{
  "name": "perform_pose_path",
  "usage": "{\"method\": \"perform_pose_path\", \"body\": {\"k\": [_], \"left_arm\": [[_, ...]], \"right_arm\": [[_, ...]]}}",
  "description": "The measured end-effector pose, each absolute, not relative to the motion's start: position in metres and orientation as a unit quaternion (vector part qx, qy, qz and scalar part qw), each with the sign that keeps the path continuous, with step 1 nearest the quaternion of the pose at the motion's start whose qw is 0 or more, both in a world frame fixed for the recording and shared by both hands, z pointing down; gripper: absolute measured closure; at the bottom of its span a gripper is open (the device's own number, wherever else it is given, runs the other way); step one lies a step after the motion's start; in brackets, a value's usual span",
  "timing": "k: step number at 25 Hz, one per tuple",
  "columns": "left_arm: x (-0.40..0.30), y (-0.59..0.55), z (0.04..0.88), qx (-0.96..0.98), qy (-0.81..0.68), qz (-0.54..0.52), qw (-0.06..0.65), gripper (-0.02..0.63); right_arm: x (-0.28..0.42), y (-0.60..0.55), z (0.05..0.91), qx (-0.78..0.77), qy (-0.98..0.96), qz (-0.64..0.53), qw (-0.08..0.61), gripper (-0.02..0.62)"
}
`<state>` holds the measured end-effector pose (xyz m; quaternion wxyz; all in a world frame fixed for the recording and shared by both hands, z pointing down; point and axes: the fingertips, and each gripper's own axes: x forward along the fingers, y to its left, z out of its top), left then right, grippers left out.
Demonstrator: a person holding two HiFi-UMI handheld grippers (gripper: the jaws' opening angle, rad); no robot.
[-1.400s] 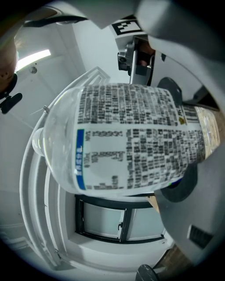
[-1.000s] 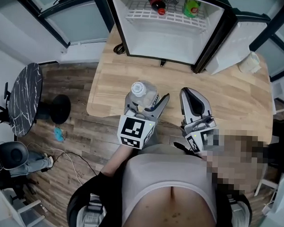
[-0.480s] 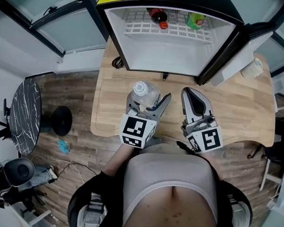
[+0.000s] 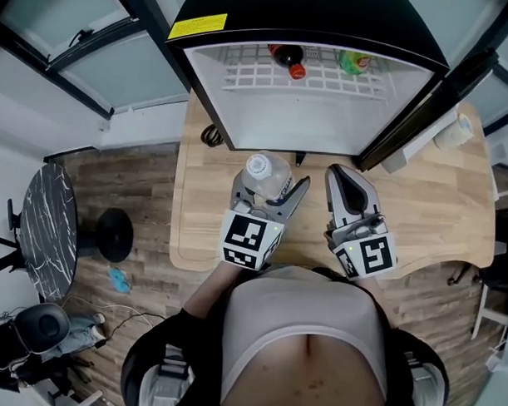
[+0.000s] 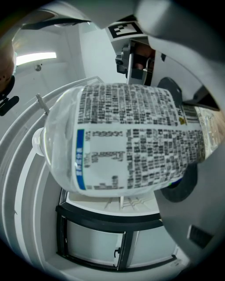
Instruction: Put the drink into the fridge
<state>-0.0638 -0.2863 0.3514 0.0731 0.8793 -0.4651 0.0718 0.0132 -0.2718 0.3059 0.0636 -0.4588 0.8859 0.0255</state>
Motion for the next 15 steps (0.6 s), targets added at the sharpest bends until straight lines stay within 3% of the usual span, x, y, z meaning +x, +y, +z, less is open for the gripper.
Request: {"method": "perform_pose_path", "body": {"k": [15], "left_arm": [[-0.047,-0.304,0.357,0.872,-0.476,0.079,0.083,0.261]], "right_arm": [[0.031,-0.289,0.310,-0.442,0.895,0.013,0.060,0.560]]}}
